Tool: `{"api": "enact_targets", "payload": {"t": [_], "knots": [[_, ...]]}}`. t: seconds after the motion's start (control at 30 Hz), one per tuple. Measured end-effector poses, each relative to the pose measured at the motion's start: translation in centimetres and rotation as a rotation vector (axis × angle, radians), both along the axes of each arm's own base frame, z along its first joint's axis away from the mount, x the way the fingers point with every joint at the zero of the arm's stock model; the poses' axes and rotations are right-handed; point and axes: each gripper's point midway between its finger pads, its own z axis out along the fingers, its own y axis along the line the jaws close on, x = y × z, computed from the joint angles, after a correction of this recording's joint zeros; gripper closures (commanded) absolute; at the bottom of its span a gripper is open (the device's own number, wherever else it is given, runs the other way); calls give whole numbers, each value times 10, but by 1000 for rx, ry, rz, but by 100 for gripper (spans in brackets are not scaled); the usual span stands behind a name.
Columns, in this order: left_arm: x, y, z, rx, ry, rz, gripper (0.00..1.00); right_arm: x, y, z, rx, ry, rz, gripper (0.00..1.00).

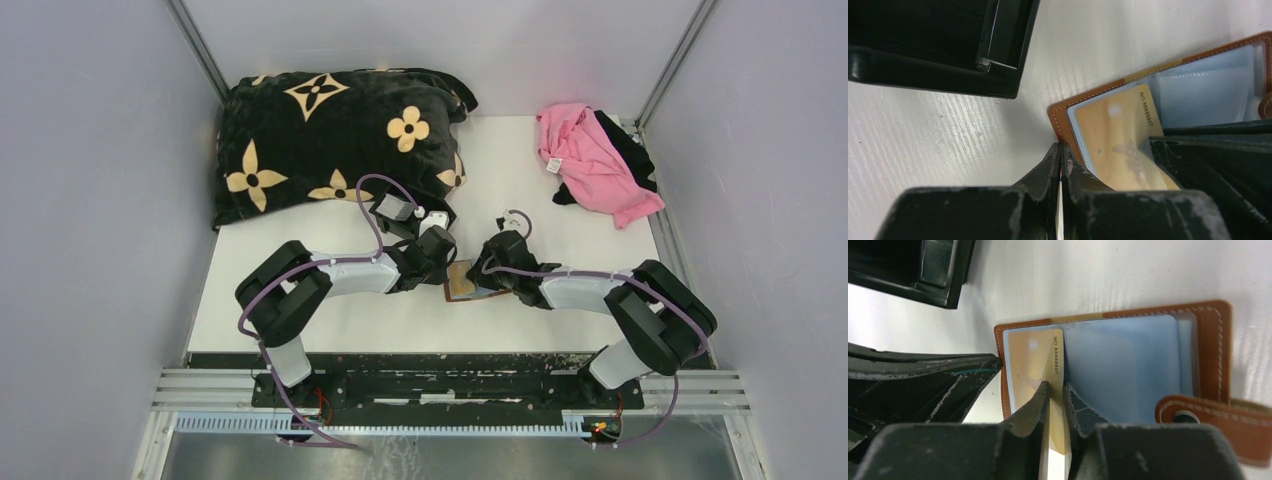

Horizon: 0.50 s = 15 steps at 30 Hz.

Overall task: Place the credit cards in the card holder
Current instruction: Insert the credit card into the card holder.

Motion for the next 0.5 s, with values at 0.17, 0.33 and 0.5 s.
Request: {"api": "enact_targets", "payload": {"t": [0.17, 0.33, 0.5], "knots": [[0, 0, 0, 0, 0, -1, 93, -8, 5, 1, -40, 23, 40, 62], [0, -1, 0, 0, -1, -2, 94, -16, -5, 6, -131, 50, 73, 56], [0, -1, 0, -2, -2, -3, 94, -18, -16, 13, -218, 72, 90, 55]]}}
